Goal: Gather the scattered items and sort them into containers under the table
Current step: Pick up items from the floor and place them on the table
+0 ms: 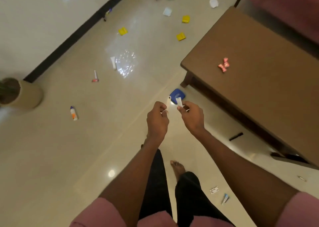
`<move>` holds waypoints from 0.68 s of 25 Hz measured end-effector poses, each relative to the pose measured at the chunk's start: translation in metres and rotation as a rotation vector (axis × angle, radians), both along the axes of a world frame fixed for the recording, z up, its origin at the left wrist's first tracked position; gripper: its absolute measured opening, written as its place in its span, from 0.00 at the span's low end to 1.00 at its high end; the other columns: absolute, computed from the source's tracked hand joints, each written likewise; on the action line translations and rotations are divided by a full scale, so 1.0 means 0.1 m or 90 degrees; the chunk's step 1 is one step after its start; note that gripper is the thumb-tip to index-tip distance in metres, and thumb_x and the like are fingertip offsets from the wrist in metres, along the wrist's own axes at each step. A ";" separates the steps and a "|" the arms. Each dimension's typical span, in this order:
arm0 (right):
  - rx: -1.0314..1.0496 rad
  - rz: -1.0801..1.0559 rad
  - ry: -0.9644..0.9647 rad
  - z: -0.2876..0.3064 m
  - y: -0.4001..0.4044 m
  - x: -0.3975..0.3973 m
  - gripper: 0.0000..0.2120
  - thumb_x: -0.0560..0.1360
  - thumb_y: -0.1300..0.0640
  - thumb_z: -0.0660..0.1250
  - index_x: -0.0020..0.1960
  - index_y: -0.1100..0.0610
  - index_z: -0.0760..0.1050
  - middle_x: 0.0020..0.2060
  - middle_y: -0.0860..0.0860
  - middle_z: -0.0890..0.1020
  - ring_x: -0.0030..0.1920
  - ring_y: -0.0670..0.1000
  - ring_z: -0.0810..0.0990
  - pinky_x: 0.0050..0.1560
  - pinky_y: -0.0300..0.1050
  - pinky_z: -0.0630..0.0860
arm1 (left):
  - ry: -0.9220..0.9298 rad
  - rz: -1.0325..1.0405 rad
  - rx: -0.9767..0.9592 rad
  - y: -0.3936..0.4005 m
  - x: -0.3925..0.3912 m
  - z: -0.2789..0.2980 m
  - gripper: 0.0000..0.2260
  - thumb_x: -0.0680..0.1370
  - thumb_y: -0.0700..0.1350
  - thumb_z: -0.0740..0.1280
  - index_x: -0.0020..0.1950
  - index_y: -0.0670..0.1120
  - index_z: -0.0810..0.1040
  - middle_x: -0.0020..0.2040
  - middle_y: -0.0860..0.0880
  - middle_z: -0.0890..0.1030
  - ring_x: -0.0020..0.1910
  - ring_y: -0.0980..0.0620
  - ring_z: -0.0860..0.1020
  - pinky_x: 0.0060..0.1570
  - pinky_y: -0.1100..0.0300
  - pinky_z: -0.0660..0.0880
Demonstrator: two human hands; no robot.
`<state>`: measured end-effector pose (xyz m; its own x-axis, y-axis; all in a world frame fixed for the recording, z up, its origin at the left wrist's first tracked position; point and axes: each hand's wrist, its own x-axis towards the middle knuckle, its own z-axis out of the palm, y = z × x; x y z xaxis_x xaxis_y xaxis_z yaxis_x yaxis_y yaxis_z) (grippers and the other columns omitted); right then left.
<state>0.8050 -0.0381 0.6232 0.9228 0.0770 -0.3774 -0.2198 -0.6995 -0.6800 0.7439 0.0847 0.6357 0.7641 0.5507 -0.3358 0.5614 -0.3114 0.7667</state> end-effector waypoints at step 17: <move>0.087 -0.288 0.102 -0.95 -0.98 2.65 0.13 0.73 0.65 0.71 0.51 0.50 0.76 0.34 0.45 0.75 0.36 0.49 0.76 0.39 0.49 0.76 | 0.084 -0.274 0.040 -0.73 3.16 -1.05 0.11 0.76 0.35 0.70 0.52 0.50 0.83 0.54 0.49 0.78 0.43 0.50 0.80 0.42 0.59 0.77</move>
